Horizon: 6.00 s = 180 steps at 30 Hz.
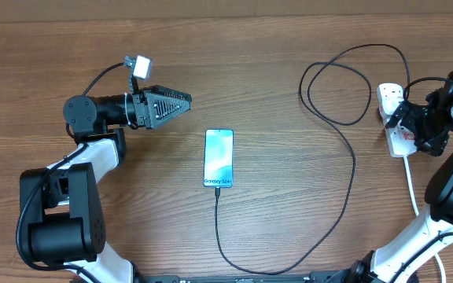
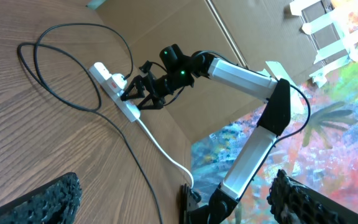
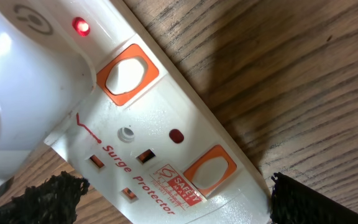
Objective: Plug charger to phone and switch on socket
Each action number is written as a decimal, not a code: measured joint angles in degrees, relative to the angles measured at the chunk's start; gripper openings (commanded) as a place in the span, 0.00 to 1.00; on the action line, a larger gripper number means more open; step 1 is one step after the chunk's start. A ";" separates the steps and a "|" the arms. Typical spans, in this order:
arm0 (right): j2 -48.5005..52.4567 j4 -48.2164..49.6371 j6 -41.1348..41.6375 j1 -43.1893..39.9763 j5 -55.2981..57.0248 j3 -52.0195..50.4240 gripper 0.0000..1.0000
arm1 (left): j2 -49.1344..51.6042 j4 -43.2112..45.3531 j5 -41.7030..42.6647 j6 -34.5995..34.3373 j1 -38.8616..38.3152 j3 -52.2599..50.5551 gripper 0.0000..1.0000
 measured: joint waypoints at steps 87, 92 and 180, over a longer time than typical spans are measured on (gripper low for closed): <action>0.00 0.07 0.00 0.00 -0.04 0.00 1.00 | -17.38 -0.04 0.00 0.02 0.00 0.00 1.00; 0.00 0.07 0.02 0.00 -0.02 0.00 1.00 | -19.61 -0.04 0.00 0.02 0.00 0.00 1.00; 0.00 0.22 0.00 0.00 -0.46 0.33 1.00 | -29.94 -99.84 -64.24 49.79 -7.15 -1.33 1.00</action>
